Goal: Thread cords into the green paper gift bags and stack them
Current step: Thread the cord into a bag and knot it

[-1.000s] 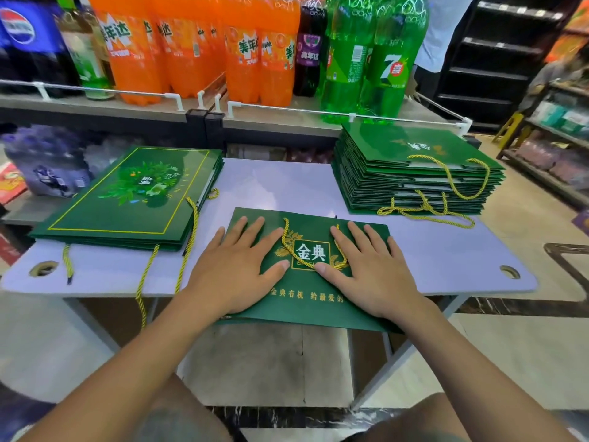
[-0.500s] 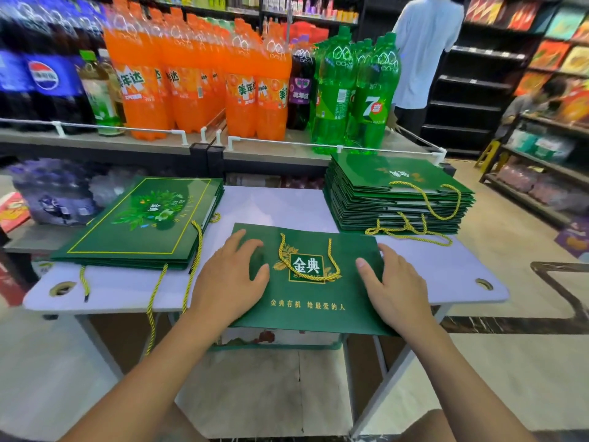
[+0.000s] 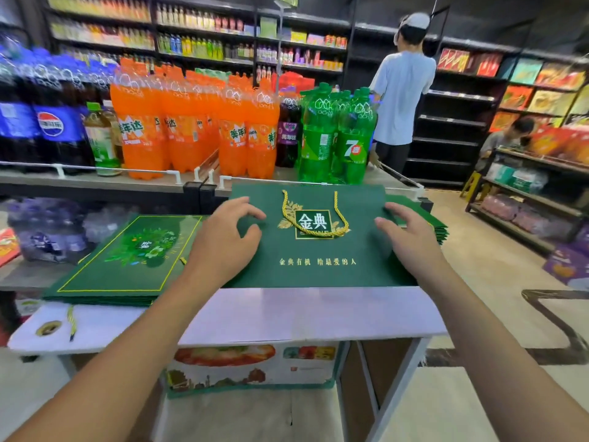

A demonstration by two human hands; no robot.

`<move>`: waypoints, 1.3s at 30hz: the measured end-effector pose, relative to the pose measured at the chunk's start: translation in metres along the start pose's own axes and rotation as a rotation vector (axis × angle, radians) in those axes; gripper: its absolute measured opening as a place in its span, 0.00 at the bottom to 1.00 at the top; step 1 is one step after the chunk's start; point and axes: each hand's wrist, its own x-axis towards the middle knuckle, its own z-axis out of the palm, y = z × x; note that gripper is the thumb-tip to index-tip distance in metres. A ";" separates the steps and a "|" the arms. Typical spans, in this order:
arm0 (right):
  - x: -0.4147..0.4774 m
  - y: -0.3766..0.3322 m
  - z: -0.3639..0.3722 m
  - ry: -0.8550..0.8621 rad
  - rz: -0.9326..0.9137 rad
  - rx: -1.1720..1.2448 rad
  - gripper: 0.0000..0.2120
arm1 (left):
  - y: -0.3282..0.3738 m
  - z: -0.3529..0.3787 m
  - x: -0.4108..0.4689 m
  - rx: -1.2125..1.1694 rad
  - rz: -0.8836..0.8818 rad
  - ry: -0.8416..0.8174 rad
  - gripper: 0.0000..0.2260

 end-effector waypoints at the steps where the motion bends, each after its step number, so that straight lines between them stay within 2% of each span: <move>1: 0.015 -0.005 -0.008 0.009 -0.003 0.006 0.22 | 0.012 -0.002 0.015 0.006 0.016 0.003 0.10; 8: 0.124 -0.018 -0.066 0.033 0.041 0.020 0.21 | 0.073 0.029 0.129 -0.009 0.120 -0.044 0.10; 12: 0.172 -0.001 -0.086 -0.050 0.085 -0.115 0.21 | 0.085 0.077 0.171 0.000 0.101 -0.101 0.09; 15: 0.199 0.019 -0.088 -0.105 0.118 -0.267 0.26 | 0.085 0.121 0.190 0.048 0.087 -0.149 0.09; 20: 0.222 0.065 -0.080 -0.181 0.153 -0.459 0.32 | 0.072 0.181 0.197 0.058 -0.004 -0.233 0.08; 23: 0.222 0.089 -0.074 -0.180 0.125 -0.597 0.28 | 0.058 0.207 0.195 0.028 -0.014 -0.303 0.09; 30: 0.233 0.146 -0.052 -0.261 0.155 -0.569 0.26 | 0.034 0.235 0.187 0.151 -0.017 -0.470 0.13; 35: 0.235 0.153 -0.049 -0.289 0.163 -0.616 0.29 | 0.028 0.240 0.188 0.170 0.005 -0.454 0.14; 39: 0.229 0.136 -0.046 -0.179 0.047 -0.678 0.27 | 0.033 0.224 0.187 0.191 0.064 -0.418 0.16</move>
